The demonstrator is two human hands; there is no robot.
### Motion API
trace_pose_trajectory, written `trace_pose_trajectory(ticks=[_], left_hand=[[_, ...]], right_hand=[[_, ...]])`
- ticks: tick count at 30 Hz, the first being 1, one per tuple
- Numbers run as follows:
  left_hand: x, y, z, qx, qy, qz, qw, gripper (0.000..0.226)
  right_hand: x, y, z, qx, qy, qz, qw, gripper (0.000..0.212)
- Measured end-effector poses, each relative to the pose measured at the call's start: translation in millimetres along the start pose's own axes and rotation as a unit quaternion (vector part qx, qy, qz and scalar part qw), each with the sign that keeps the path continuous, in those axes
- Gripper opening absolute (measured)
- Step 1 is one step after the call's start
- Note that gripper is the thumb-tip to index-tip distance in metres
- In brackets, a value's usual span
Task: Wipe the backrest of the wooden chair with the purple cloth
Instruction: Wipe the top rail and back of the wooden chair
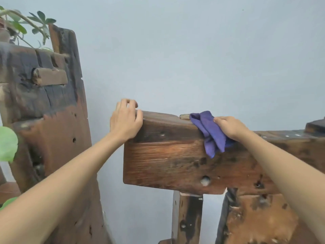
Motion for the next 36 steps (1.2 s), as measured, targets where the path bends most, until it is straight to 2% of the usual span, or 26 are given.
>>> trace_pose_trajectory(ticks=[2, 4, 6, 8, 10, 16, 19, 21, 24, 26, 27, 28, 30, 32, 36], left_hand=[[22, -20, -15, 0.062, 0.128, -0.013, 0.99, 0.042], [36, -42, -32, 0.122, 0.26, -0.005, 0.958, 0.059], [42, -59, -45, 0.158, 0.318, 0.003, 0.935, 0.075], [42, -63, -49, 0.19, 0.31, 0.015, 0.932, 0.081], [40, -62, -50, 0.199, 0.294, 0.024, 0.934, 0.082], [42, -66, -51, 0.202, 0.25, 0.02, 0.947, 0.084], [44, -69, -50, 0.2, 0.223, 0.008, 0.954, 0.084], [44, -68, -51, 0.192, 0.216, 0.008, 0.957, 0.074], [49, -59, -46, 0.13, 0.207, 0.027, 0.969, 0.047], [49, -56, -44, 0.081, 0.209, 0.036, 0.974, 0.05], [49, -57, -44, 0.072, 0.209, 0.035, 0.975, 0.055], [48, -59, -45, 0.072, 0.213, 0.033, 0.974, 0.06], [45, -60, -47, 0.082, 0.22, 0.024, 0.972, 0.069], [45, -58, -47, 0.083, 0.217, 0.023, 0.972, 0.08], [45, -60, -47, 0.1, 0.211, 0.026, 0.972, 0.09]], right_hand=[[-9, -36, 4, 0.048, -0.012, -0.008, 0.999, 0.04], [-12, -54, 3, 0.042, -0.025, -0.027, 0.998, 0.042], [-12, -55, 1, -0.03, -0.049, -0.069, 0.996, 0.049], [-16, -43, 2, -0.07, -0.099, -0.103, 0.987, 0.054], [-18, -29, -2, -0.06, -0.122, -0.096, 0.986, 0.055], [10, 42, -16, -0.014, -0.03, -0.074, 0.997, 0.074], [27, 94, -17, -0.017, -0.044, -0.07, 0.996, 0.075], [34, 138, -29, -0.013, -0.051, -0.025, 0.998, 0.073], [35, 200, -49, 0.142, 0.005, 0.085, 0.986, 0.068], [32, 209, -51, 0.259, 0.046, 0.133, 0.956, 0.06], [31, 202, -49, 0.28, 0.049, 0.148, 0.947, 0.055], [27, 191, -47, 0.257, 0.04, 0.159, 0.952, 0.053], [17, 163, -43, 0.105, 0.003, 0.167, 0.98, 0.055], [9, 130, -38, -0.032, -0.024, 0.157, 0.987, 0.06], [1, 52, -21, -0.076, -0.024, 0.078, 0.994, 0.071]])
Point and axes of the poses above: each hand's wrist, its own x-axis towards the middle knuckle, its own z-axis out of the back of the hand, y = z × x, the point moved 6 cm from there along x, towards the middle knuckle, and after that the axes turned 12 degrees about y, right-handed, at the moved point
